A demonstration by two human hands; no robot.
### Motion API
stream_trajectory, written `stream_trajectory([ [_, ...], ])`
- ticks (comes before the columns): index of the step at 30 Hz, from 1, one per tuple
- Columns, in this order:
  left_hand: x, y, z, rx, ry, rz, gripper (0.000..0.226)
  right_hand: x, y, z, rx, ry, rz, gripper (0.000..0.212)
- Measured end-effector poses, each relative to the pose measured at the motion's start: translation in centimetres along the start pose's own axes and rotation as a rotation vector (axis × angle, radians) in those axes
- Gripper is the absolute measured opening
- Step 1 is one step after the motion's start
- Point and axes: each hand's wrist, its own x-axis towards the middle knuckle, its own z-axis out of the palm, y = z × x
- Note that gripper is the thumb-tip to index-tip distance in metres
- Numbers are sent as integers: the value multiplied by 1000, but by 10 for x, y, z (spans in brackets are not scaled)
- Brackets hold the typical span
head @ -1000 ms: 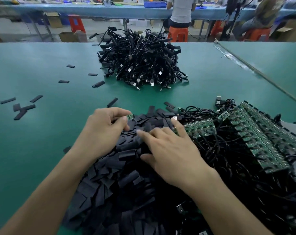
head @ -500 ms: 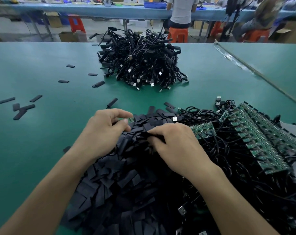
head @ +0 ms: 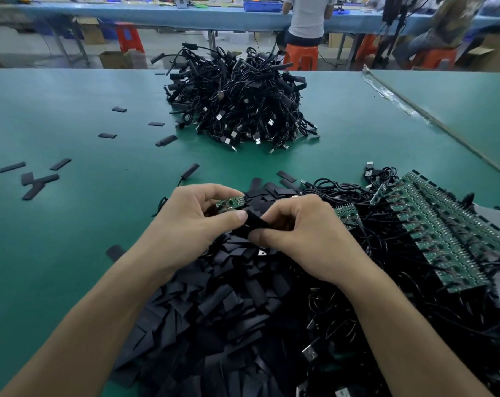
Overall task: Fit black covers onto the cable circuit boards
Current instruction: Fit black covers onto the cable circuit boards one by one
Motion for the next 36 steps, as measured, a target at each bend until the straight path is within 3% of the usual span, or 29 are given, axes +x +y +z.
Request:
stream_trajectory([
  [12,0,-2,2,-1,-16,-1,18,1,0,-2,100,21,-56,16],
  [15,0,0,3,-50,-34,-25,13,-2,-3,0,17,94,-127,27],
  [19,1,0,4,-61,-29,-50,8,-3,-7,2,-116,154,-178,23],
  [22,3,-2,4,-46,-16,-72,19,-2,-5,1,-150,203,-182,25],
  [36,3,1,-2,-74,-60,-51,23,4,6,-4,67,218,-192,19],
])
